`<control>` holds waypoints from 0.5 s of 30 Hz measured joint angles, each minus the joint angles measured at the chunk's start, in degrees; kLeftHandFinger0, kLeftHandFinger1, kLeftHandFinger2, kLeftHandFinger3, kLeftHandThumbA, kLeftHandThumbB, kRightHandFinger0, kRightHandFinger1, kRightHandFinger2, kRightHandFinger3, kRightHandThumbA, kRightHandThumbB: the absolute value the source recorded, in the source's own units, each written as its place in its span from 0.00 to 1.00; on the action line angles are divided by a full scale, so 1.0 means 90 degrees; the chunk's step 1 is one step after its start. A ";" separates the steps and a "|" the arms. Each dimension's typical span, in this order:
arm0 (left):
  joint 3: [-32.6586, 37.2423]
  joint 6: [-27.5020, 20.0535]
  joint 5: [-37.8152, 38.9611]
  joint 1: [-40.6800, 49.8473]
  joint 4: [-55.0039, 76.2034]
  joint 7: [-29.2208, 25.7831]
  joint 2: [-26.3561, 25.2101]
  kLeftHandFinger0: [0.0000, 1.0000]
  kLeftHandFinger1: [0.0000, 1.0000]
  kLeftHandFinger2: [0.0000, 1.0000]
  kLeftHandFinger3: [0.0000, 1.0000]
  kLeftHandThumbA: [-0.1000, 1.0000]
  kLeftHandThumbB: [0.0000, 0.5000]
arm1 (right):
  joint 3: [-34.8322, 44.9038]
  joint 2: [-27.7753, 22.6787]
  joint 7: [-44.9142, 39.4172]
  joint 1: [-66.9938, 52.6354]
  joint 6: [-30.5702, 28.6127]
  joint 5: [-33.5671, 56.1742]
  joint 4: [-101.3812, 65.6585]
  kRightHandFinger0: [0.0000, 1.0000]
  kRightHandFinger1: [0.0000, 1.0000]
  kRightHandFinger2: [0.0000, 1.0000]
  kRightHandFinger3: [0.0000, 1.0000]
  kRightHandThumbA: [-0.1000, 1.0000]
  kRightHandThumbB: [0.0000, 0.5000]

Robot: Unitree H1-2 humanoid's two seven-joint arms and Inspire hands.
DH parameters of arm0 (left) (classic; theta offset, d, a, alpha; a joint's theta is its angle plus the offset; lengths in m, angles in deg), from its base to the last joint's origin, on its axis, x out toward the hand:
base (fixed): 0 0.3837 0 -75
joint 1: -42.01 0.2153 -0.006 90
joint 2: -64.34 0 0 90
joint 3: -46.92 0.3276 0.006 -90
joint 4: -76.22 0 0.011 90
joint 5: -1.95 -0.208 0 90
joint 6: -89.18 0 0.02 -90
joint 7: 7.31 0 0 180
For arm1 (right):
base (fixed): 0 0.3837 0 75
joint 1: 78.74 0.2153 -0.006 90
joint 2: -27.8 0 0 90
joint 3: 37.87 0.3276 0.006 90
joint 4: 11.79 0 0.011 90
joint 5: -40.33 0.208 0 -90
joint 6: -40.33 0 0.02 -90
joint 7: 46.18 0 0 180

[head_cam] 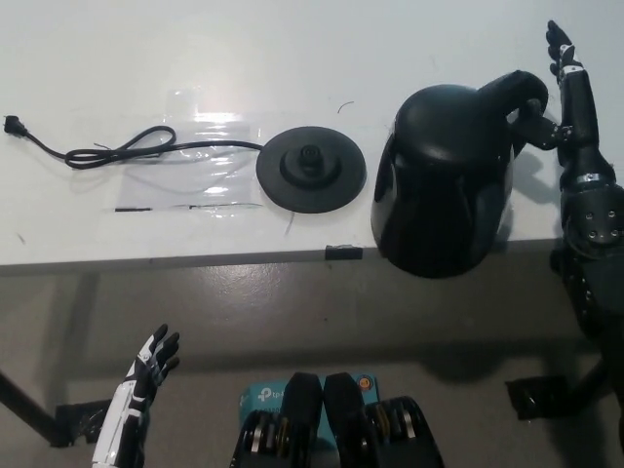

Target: Use the right hand to grab the handle of the kettle from the base and place it on the right side

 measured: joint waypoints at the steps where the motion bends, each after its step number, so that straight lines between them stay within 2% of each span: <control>1: 0.0000 0.0000 0.0005 -0.0001 0.0000 0.0001 0.0001 1.00 1.00 1.00 1.00 1.00 1.00 | 0.0004 0.0007 0.0003 0.0067 -0.0002 0.0001 0.0059 1.00 1.00 1.00 1.00 0.86 0.86; 6: 0.0000 0.0000 0.0008 -0.0003 0.0013 0.0001 0.0000 1.00 1.00 1.00 1.00 1.00 1.00 | -0.0004 0.0060 0.0116 0.0582 0.0000 -0.0061 0.0495 1.00 1.00 1.00 1.00 0.89 0.87; 9: 0.0001 0.0000 0.0008 -0.0003 0.0013 0.0001 0.0000 1.00 1.00 1.00 1.00 1.00 1.00 | -0.0007 0.0093 0.0231 0.0967 0.0000 -0.0086 0.0971 1.00 1.00 1.00 1.00 0.86 0.79; 15: 0.0003 0.0000 0.0005 -0.0006 0.0013 0.0000 0.0000 1.00 1.00 1.00 1.00 1.00 1.00 | 0.0018 0.0162 0.0331 0.1647 0.0003 -0.0070 0.1889 1.00 1.00 1.00 1.00 0.81 0.73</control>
